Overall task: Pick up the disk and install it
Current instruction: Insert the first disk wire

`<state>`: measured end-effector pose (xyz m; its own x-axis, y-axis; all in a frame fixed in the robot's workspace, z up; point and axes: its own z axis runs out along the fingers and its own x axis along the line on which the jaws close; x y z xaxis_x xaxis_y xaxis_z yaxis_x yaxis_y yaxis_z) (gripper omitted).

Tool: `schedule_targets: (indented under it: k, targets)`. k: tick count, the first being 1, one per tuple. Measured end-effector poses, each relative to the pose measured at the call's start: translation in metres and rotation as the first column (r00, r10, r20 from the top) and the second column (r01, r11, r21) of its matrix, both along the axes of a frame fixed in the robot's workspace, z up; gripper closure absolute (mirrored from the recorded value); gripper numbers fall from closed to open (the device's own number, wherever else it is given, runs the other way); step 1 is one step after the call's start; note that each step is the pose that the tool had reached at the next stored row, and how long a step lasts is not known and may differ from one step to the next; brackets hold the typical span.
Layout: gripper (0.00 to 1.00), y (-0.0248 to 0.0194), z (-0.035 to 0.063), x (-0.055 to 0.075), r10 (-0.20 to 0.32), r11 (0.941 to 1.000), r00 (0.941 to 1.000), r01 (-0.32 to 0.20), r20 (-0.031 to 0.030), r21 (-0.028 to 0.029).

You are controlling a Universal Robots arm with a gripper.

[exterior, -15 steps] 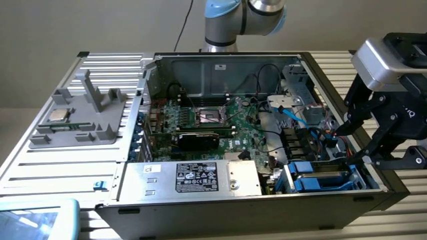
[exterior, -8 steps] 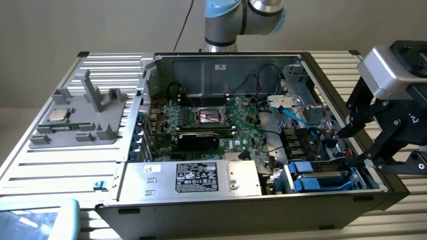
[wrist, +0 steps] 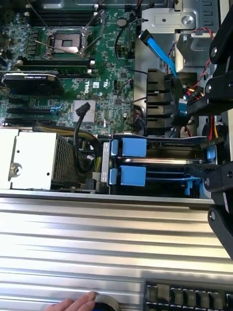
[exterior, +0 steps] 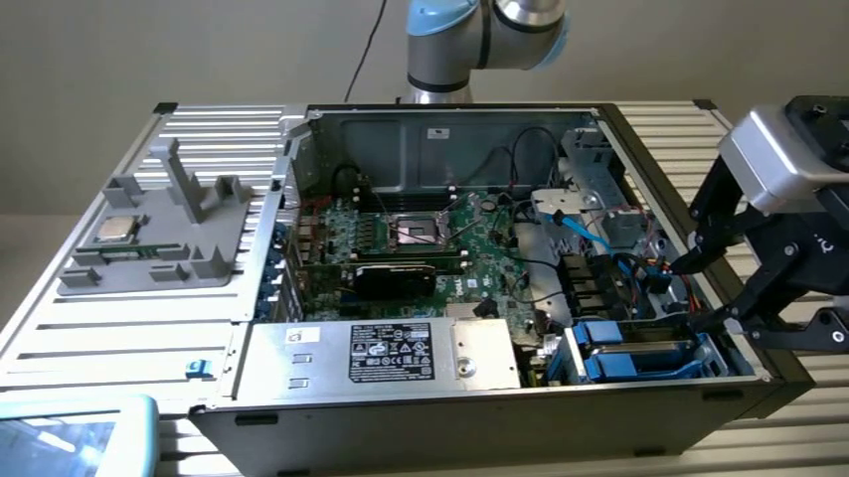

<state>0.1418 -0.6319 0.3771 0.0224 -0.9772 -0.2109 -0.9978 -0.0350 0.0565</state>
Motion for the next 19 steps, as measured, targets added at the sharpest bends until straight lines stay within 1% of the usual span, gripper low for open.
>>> schedule_targets:
  k: [1,2,5,8,10,12,15,19]
  targets:
    - [0.48,-0.0004,-0.0006,0.0,0.003,1.0,1.0,-0.003,0.0,0.0037]
    - [0.48,-0.0016,-0.0015,0.001,0.005,1.0,1.0,-0.005,0.0,0.0058]
    - [0.48,-0.0072,-0.0036,0.002,0.006,0.9999,1.0,-0.006,0.0,0.0129]
    - [0.48,-0.0083,-0.006,0.003,0.018,0.9996,0.9998,-0.018,0.0001,0.0201]
    - [0.48,-0.0083,-0.0079,0.003,0.04,0.999,0.9992,-0.04,0.0002,0.0217]
    - [0.48,-0.0085,-0.0091,0.004,0.054,0.9982,0.9985,-0.054,0.0015,0.025]
    - [0.48,-0.0095,-0.0102,0.004,0.066,0.9972,0.9978,-0.066,0.0064,0.0363]
    - [0.48,-0.0126,-0.0122,0.005,0.073,0.9957,0.9973,-0.074,0.0096,0.0555]
